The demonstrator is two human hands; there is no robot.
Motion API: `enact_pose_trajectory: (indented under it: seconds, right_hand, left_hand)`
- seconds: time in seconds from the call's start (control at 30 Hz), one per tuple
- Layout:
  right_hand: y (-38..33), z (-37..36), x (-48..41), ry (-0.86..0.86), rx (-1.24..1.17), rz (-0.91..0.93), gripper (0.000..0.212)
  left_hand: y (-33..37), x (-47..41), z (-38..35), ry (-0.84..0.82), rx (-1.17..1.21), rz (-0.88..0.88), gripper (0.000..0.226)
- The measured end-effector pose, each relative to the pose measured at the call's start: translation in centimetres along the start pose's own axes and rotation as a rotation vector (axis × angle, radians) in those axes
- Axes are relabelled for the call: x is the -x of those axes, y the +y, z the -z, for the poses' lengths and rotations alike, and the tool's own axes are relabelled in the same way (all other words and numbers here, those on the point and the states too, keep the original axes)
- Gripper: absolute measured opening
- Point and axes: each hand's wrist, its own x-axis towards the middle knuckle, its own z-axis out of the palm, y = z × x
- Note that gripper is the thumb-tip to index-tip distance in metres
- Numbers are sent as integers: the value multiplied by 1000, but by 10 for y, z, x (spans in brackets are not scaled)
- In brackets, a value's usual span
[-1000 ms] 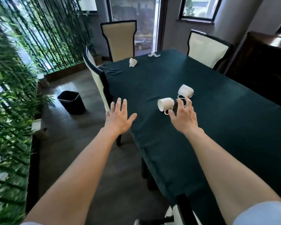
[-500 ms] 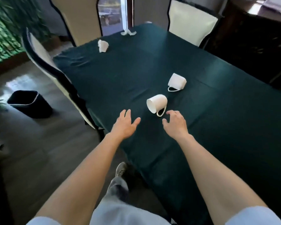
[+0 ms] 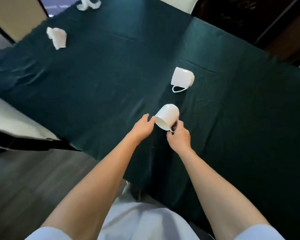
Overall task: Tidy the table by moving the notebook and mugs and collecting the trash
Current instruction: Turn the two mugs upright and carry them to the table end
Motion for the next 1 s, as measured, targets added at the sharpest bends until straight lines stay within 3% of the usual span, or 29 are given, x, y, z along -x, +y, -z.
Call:
enact_pose_trajectory:
  seconds: [0.17,0.3,0.53,0.7,1.0]
  right_hand:
    - [-2,-11,-11,40,-36,-90,52]
    - [-3,-9,-18,35,-123,-156,57]
    - [-6,0,-12,-25,-293,-225,34]
    - [-13,-1,1,-110,-534,-300,12]
    - [-24,-12,51,-302,-1102,-526,29]
  left_hand:
    - [10,-17,1,-104,5,23,64]
    - [8,-23,-6,-93,89,14,49]
    - [11,-10,-13,34,250,-42,31]
    - [15,7,-13,127,296,-127,34]
    - [0,42,-11,212,466,-149,28]
